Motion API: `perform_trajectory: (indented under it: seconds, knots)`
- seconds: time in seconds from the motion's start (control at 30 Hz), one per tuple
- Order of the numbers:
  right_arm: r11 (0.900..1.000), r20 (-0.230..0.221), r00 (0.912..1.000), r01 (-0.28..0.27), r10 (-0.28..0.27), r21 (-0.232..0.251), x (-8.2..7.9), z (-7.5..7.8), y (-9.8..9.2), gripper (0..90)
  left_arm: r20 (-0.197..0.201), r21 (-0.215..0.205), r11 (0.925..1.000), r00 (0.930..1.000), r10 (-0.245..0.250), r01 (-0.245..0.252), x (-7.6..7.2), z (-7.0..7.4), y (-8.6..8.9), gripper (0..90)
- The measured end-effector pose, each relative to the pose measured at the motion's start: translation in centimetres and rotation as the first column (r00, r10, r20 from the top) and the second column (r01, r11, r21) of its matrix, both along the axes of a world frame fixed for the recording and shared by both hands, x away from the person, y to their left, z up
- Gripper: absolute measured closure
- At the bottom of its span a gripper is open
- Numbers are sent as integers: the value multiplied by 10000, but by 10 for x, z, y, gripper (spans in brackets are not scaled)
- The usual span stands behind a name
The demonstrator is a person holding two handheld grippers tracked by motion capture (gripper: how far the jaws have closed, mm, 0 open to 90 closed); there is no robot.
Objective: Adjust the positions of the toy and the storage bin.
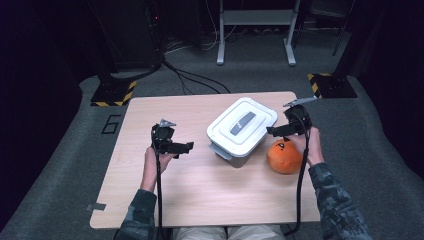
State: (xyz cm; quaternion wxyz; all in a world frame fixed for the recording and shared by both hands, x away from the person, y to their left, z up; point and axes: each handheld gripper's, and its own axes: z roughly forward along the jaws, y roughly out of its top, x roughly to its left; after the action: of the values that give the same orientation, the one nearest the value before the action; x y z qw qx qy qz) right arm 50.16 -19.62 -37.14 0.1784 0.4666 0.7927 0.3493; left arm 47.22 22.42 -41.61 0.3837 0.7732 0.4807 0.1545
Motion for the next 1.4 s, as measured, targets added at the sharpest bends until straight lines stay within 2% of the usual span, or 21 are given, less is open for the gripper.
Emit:
perform_trajectory:
  seconds: [0.07,0.13,0.2,0.47,0.53,0.73,0.83,0.9,1.07,1.2,1.27,1.3,1.4]
  knots:
    - [10000,31,10000,48,-48,-22,3,1,2,43,16,-59,10000,10000,-30,30,3,2,-4,1]
    - [10000,18,10000,76,-76,-58,7,2,3,49,-31,111,9996,9997,-251,251,6,5,-7,5]
    - [9999,-41,9999,133,-134,-87,11,3,3,49,-52,-142,9995,9996,-266,265,11,7,-11,8]
    - [9990,-132,9991,395,-399,-230,31,5,7,58,-85,-217,9988,9989,-451,449,23,15,-24,16]
    - [9986,-48,9992,403,-405,-355,36,5,8,78,-20,-220,9986,9988,-484,483,26,16,-27,23]
    - [9978,-273,9980,556,-566,-370,51,0,10,166,24,-480,9963,9974,-717,718,35,18,-36,95]
    - [9969,-315,9975,622,-638,-490,57,-2,11,206,-27,-405,9955,9963,-859,857,39,19,-43,114]
    - [9967,-367,9970,663,-680,-461,59,-4,11,228,72,-327,9958,9963,-854,856,41,20,-49,135]
    - [9957,-504,9956,761,-788,-522,65,-8,8,278,54,-407,9949,9957,-926,927,47,19,-57,163]
    - [9958,-770,9930,880,-896,-232,69,-13,4,321,-130,-504,9926,9937,-1115,1107,55,15,-60,237]
    - [9952,-911,9910,969,-977,-126,71,-15,3,344,-199,-704,9909,9930,-1164,1147,56,14,-61,299]
    - [9956,-988,9908,934,-923,72,71,-16,2,349,-147,-687,9910,9932,-1159,1146,56,13,-62,315]
    - [9944,-1032,9896,1034,-1005,225,72,-16,0,397,42,-562,9914,9930,-1183,1184,53,12,-68,382]
